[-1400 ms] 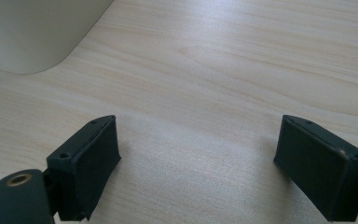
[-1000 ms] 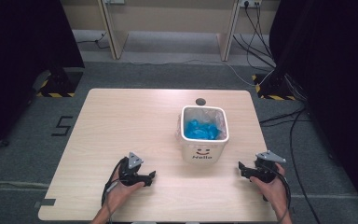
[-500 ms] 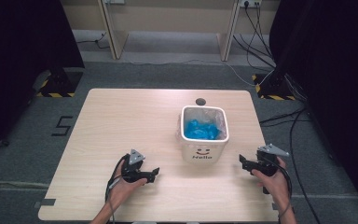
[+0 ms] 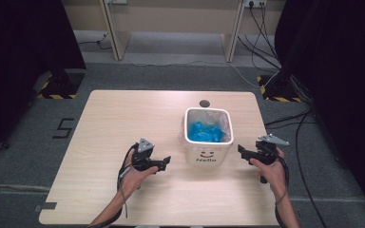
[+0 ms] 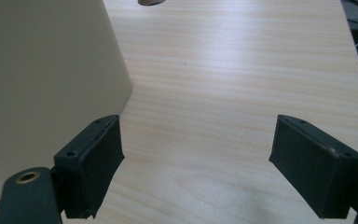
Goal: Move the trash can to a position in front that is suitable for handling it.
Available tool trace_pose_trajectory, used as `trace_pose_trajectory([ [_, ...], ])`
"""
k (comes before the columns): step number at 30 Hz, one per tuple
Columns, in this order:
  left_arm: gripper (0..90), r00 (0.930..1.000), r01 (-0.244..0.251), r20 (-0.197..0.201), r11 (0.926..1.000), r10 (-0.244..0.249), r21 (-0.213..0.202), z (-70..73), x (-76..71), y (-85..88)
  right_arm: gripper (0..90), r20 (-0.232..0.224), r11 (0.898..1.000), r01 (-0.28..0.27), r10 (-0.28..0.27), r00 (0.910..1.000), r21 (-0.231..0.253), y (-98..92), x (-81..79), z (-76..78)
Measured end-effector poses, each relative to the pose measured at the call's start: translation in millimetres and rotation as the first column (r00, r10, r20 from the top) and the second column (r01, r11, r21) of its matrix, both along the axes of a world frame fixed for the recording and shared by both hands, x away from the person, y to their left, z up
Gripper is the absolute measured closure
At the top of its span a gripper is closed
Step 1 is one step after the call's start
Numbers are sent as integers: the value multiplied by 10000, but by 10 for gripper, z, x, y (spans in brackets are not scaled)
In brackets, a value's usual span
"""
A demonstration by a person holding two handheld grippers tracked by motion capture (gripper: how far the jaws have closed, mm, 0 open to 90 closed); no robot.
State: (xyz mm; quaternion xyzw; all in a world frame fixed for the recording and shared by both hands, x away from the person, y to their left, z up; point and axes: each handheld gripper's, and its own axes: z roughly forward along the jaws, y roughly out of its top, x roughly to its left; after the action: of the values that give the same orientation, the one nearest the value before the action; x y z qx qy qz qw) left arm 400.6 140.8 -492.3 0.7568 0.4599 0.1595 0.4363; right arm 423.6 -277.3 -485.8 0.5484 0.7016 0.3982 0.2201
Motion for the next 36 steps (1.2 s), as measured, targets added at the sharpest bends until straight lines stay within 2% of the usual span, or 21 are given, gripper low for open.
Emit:
trace_pose_trajectory([
  [10,147,9995,-256,183,9995,259,-182,73,238,-158,171,9,9998,-181,181,9998,-37,122,180,20],
  [13,148,9994,-298,167,9994,301,-203,72,290,-188,174,-14,9998,-179,179,9998,98,145,221,26],
  [27,148,9982,-592,28,9970,594,-492,49,550,-416,181,-129,9994,-210,213,9997,285,176,325,-14],
  [36,151,9963,-857,-28,9946,856,-594,37,644,-459,184,-109,9985,-399,403,9991,382,246,376,-25],
])
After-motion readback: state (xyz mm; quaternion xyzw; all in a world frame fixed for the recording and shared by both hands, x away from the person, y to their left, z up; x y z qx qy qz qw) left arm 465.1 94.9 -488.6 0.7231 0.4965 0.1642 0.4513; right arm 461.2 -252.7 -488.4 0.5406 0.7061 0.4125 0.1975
